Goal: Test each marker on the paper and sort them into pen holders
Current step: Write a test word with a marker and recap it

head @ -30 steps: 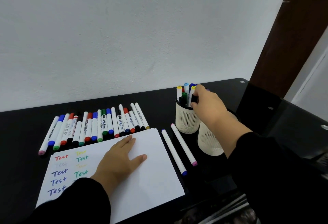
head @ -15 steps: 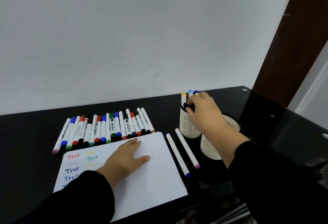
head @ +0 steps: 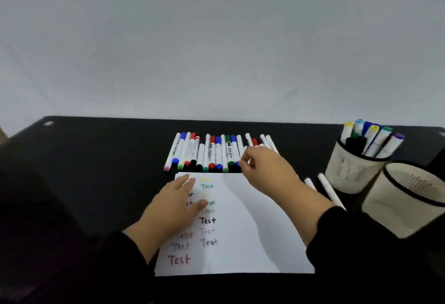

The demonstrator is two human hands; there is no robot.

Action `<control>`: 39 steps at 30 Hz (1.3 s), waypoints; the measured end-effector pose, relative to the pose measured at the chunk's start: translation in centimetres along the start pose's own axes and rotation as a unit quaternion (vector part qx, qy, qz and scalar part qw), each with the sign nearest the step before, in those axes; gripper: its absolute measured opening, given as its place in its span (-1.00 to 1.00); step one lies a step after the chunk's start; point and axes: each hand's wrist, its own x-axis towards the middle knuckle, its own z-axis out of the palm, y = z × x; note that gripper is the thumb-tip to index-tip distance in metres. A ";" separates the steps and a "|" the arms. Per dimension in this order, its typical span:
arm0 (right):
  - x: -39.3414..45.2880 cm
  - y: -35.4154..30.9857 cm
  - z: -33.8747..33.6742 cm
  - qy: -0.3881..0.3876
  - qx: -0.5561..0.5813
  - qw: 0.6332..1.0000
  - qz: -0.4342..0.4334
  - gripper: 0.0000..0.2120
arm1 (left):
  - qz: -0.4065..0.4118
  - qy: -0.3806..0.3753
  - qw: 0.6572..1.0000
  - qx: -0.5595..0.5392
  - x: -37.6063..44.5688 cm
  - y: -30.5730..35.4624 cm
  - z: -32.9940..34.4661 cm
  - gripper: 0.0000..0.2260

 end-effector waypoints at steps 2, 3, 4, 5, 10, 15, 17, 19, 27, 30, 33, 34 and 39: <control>1.0 -1.6 1.5 -0.014 0.017 1.000 -0.010 -0.83 | -0.029 0.011 1.000 -0.002 -0.2 -2.6 -0.6 -0.34; 1.6 -2.5 2.3 -0.022 0.024 0.999 -0.018 -0.83 | -0.042 0.013 0.999 -0.001 -0.3 -4.1 -0.8 -0.32; 2.2 -3.3 3.0 -0.029 0.031 0.999 -0.024 -0.83 | -0.050 0.013 0.999 0.004 -0.4 -5.4 -1.0 -0.31; 2.9 -4.2 3.7 -0.041 0.035 0.998 -0.033 -0.84 | -0.058 0.011 0.998 0.008 -0.5 -6.8 -1.2 -0.31; 6.5 -8.0 6.6 -0.099 0.024 0.992 -0.069 -0.80 | -0.060 -0.005 0.998 0.017 -0.5 -10.5 -1.3 -0.28; 9.7 -10.2 9.3 -0.137 -0.069 0.976 -0.156 -0.62 | -0.029 0.032 0.999 0.012 -0.3 -11.4 -0.5 -0.27; 10.4 -10.8 10.2 -0.141 -0.122 0.963 -0.194 -0.55 | -0.019 0.046 0.999 0.011 -0.3 -11.7 -0.2 -0.27; 10.9 -11.3 10.9 -0.143 -0.169 0.948 -0.230 -0.54 | -0.017 0.053 0.998 0.008 -0.2 -11.9 0.0 -0.27; 10.9 -11.1 12.1 -0.093 -0.210 0.912 -0.341 -0.71 | -0.017 0.053 0.998 0.005 -0.2 -12.0 0.0 -0.28; 10.5 -10.3 12.2 -0.063 -0.168 0.910 -0.373 -0.74 | -0.016 0.052 0.999 0.006 -0.3 -12.1 0.0 -0.28; 9.6 -10.1 11.2 -0.024 -0.034 0.939 -0.342 -0.80 | -0.018 0.048 0.999 0.003 -0.3 -12.1 0.0 -0.27; 9.0 -10.1 10.7 -0.002 0.031 0.951 -0.307 -0.83 | -0.017 0.047 0.999 0.001 -0.3 -12.1 0.0 -0.28; 5.5 -9.3 8.5 0.071 0.397 0.913 -0.060 -0.86 | -0.028 0.074 0.990 -0.120 -1.0 -11.9 -0.9 -0.37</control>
